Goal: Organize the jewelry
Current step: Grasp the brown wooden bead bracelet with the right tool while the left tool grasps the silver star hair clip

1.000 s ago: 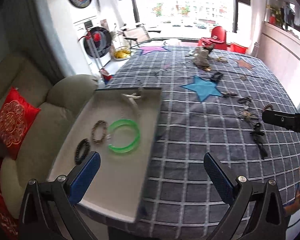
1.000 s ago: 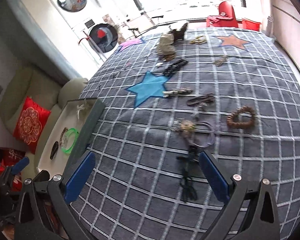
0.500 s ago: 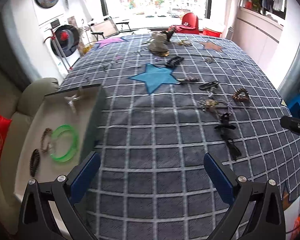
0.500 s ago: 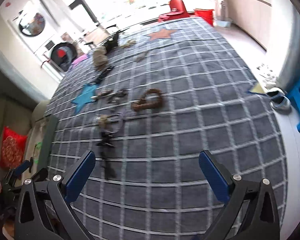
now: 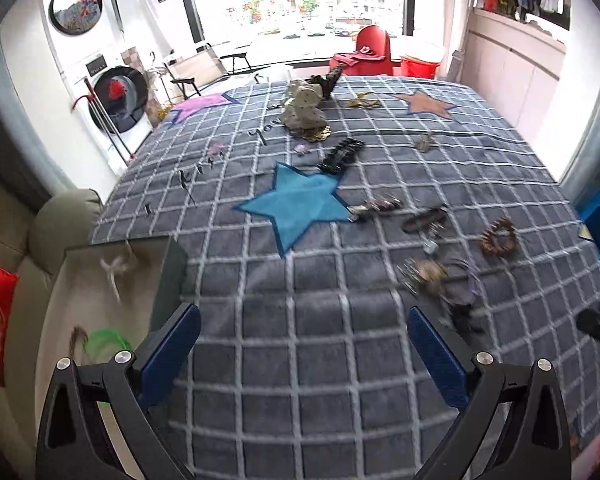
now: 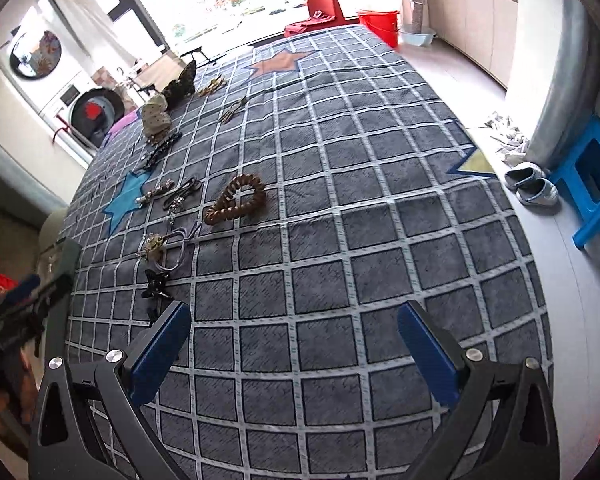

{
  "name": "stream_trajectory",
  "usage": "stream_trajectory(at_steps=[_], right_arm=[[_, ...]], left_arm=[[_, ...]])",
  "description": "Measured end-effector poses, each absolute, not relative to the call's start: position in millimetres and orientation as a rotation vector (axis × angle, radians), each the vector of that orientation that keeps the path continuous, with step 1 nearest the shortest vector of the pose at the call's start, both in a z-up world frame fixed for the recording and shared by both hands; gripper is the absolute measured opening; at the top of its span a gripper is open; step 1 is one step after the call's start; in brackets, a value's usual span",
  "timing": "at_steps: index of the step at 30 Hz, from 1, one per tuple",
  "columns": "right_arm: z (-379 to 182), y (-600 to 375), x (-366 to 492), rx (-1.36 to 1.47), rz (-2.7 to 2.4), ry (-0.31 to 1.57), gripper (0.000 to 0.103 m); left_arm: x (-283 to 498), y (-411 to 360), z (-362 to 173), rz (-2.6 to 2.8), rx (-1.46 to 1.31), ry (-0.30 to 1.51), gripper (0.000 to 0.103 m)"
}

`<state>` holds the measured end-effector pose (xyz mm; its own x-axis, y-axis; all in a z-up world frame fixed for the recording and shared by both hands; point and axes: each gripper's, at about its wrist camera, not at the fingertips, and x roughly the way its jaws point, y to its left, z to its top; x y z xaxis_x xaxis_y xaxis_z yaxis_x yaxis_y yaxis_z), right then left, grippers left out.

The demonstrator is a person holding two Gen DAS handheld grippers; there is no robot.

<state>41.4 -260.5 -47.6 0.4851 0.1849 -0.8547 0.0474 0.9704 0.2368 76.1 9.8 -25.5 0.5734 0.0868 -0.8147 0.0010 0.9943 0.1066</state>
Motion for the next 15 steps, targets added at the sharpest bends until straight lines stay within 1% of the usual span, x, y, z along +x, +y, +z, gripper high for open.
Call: stream_trajectory(at_steps=[13,15], right_arm=[[-57,-229,66,0.145,0.106,1.097,0.103],[-59,-231,69,0.147,0.092,1.100,0.103]], left_arm=[[114,4,-55,-0.024,0.088,1.007,0.103],[122,5,-56,-0.022,0.084,1.009,0.099]])
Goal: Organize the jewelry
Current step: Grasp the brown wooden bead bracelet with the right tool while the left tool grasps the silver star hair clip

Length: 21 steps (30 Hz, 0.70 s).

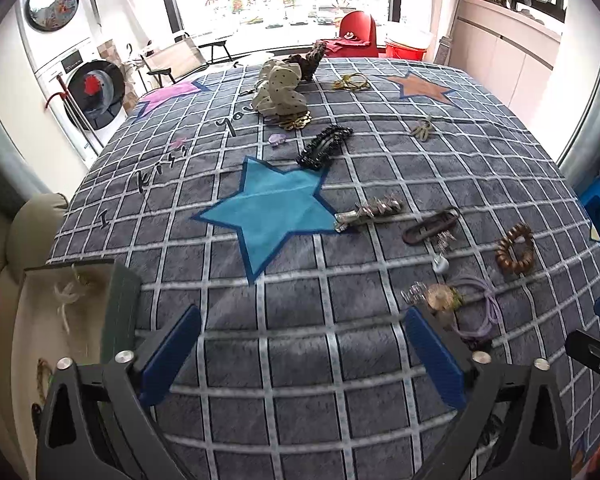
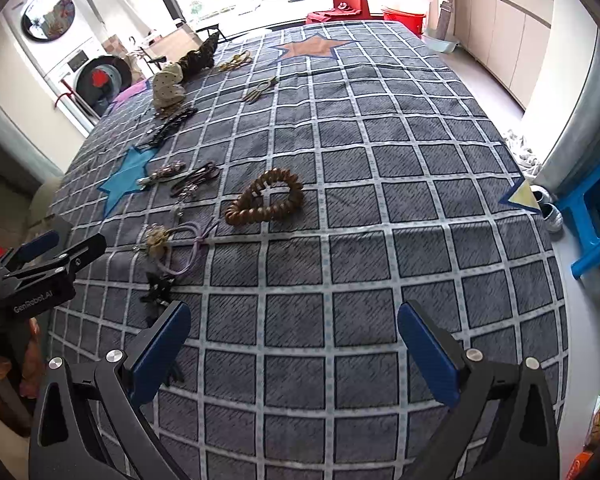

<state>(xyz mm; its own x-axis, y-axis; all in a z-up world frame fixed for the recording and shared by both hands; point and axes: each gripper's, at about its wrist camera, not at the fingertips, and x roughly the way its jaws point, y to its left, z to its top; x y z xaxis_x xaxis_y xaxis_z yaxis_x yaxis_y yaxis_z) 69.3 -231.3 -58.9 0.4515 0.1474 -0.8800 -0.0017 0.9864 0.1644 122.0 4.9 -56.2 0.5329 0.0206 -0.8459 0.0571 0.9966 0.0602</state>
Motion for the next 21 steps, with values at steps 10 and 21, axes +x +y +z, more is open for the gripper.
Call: stream_trajectory(at_steps=[10,21], right_arm=[[-70,-226,90,0.036,0.041,1.101,0.102],[-85,-203,122,-0.169,0.026,1.067,0.102]], left_arm=[[165,-7,-67,-0.083,0.116,1.011,0.099],[204,-25,-85,-0.103,0.166,1.029,0.099]])
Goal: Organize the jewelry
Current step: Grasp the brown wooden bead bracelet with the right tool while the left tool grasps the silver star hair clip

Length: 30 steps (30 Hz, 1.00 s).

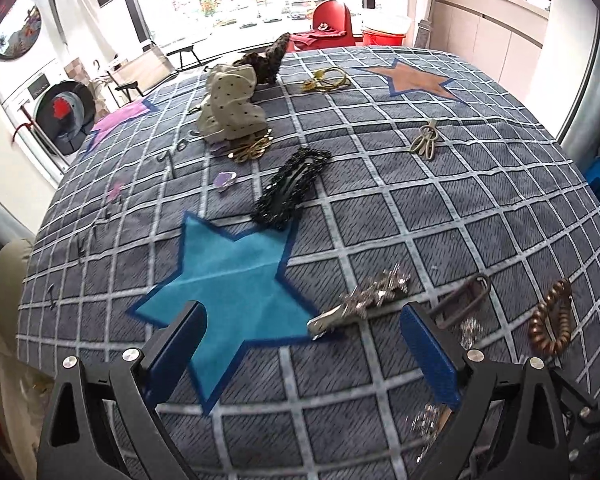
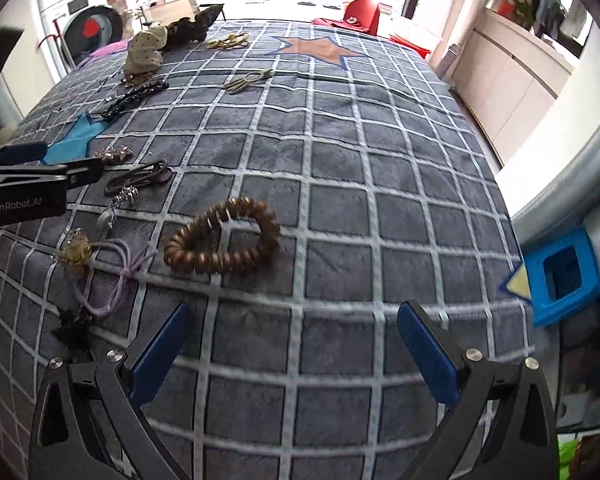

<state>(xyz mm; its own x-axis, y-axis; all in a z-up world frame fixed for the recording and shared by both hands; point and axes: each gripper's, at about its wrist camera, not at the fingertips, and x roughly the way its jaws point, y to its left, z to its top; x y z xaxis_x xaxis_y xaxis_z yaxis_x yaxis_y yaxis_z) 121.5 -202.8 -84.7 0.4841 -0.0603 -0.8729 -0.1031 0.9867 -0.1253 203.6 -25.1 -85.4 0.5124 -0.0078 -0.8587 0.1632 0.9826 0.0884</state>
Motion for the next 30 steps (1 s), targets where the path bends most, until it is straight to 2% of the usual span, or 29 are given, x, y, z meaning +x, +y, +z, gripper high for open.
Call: stream_trajectory(at_steps=[7,9,12,14,16,18,19,25,30], right_arm=[[-85,-190,143,-0.185,0.069,1.036,0.099],[-86,-186,147,-0.194,0.084,1.021,0.098],[-84,-180,151,-0.198,0.117,1.007,0.088],[-83,-176,152,-0.203,0.135,1.002,0.080],[-82,-174,153,-0.185,0.161,1.007,0.066],[-82,-173,153,-0.170,0.169,1.013,0.060],[-82,-173,152,-0.166,0.171,1.013,0.057],[-81,-177,146,-0.131,0.164,1.018,0.041],[-74,-191,138,-0.032,0.165,1.027,0.035]], left_arm=[[215,-27,-91,-0.120,0.129,1.030,0.099],[214,-26,-90,-0.138,0.100,1.025,0.084],[214,-28,-89,-0.150,0.093,1.023,0.078],[211,-31,-87,-0.180,0.089,1.016,0.062],[209,-34,-86,-0.191,0.099,1.014,0.053],[206,-38,-85,-0.207,0.109,1.012,0.033],[206,-40,-84,-0.212,0.115,1.014,0.030],[197,-38,-82,-0.226,0.084,1.025,0.030],[180,-33,-77,-0.219,0.059,1.023,0.030]])
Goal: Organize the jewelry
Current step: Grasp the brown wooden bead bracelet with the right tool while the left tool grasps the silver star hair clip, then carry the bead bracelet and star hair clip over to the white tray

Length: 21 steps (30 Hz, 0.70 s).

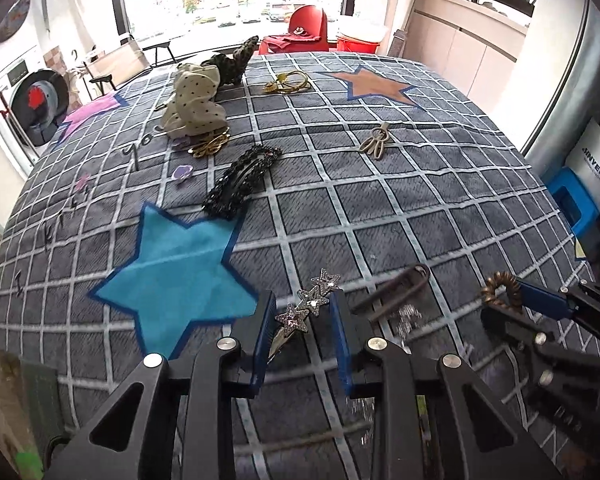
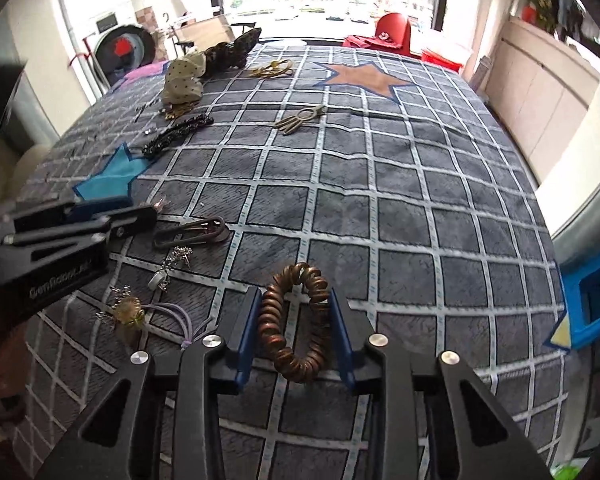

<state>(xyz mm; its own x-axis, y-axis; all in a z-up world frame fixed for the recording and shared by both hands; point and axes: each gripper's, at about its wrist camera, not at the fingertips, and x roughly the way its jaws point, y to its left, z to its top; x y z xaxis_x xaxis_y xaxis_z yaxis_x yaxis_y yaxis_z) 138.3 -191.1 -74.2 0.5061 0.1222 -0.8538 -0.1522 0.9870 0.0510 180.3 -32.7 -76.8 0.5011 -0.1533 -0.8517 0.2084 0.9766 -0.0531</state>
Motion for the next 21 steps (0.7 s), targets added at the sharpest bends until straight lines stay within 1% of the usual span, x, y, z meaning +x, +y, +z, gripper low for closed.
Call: stream_trajectory(at_steps=[10,21], right_arm=[[-64,-216,108,0.136,0.171,1.038,0.035],[-61,-221,64,0.214,0.174,1.041,0.035]], left_arm=[[124,-19,-60,-0.194,0.005,0.989,0.030],[59,-10,-54,-0.175,-0.001,0.979,0.030]])
